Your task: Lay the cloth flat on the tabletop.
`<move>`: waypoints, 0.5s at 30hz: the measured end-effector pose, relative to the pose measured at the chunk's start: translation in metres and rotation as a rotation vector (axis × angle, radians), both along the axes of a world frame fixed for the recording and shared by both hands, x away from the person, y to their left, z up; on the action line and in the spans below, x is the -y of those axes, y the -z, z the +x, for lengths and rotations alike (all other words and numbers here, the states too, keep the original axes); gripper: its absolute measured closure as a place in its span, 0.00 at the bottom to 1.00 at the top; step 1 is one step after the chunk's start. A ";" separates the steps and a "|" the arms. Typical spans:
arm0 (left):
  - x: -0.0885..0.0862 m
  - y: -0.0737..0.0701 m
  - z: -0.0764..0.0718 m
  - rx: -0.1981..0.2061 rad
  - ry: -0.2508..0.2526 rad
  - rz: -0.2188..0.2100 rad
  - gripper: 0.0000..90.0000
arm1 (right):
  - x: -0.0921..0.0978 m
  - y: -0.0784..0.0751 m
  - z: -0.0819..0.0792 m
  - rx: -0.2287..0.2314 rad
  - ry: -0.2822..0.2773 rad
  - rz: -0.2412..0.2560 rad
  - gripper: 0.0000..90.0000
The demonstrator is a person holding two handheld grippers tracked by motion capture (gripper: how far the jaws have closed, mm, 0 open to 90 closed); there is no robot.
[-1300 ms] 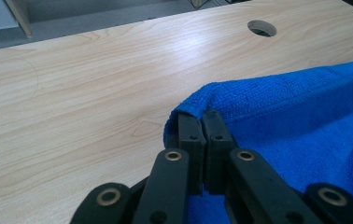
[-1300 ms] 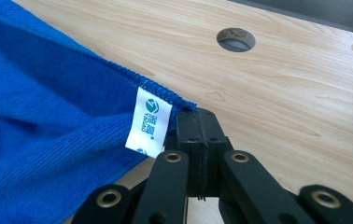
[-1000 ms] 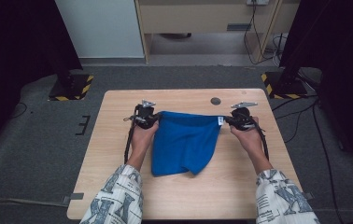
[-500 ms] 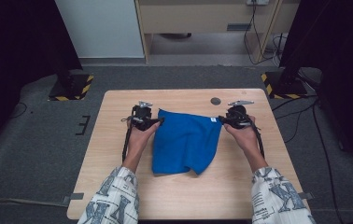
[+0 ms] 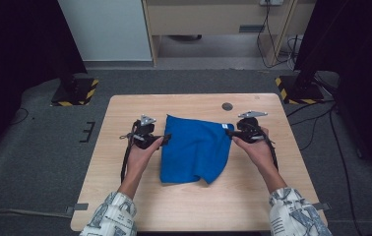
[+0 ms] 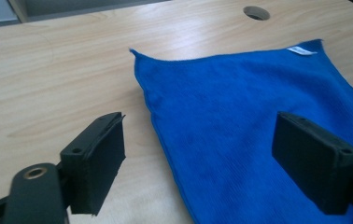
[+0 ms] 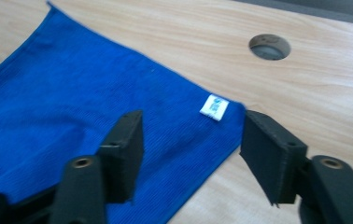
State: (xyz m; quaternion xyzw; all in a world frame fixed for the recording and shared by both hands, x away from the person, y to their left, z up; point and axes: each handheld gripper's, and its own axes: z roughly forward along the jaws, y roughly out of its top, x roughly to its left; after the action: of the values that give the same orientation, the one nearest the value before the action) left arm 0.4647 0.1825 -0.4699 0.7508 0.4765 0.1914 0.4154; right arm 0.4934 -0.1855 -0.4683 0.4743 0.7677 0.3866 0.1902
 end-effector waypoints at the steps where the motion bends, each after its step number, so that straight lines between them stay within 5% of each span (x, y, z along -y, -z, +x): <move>1: -0.001 0.001 -0.003 0.001 0.001 -0.002 0.17 | -0.001 0.000 -0.003 -0.003 -0.009 0.000 0.41; 9: -0.004 0.008 -0.031 0.018 0.056 -0.005 0.13 | -0.004 0.003 -0.028 -0.012 -0.074 0.012 0.34; 15: -0.009 0.010 -0.050 0.035 0.070 -0.009 0.11 | -0.005 0.002 -0.050 0.021 -0.109 0.026 0.42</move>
State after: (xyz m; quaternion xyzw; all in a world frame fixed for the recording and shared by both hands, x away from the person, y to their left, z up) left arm 0.4143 0.1917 -0.4800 0.7616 0.4436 0.1878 0.4335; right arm 0.4433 -0.1800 -0.4706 0.4299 0.7855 0.4111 0.1707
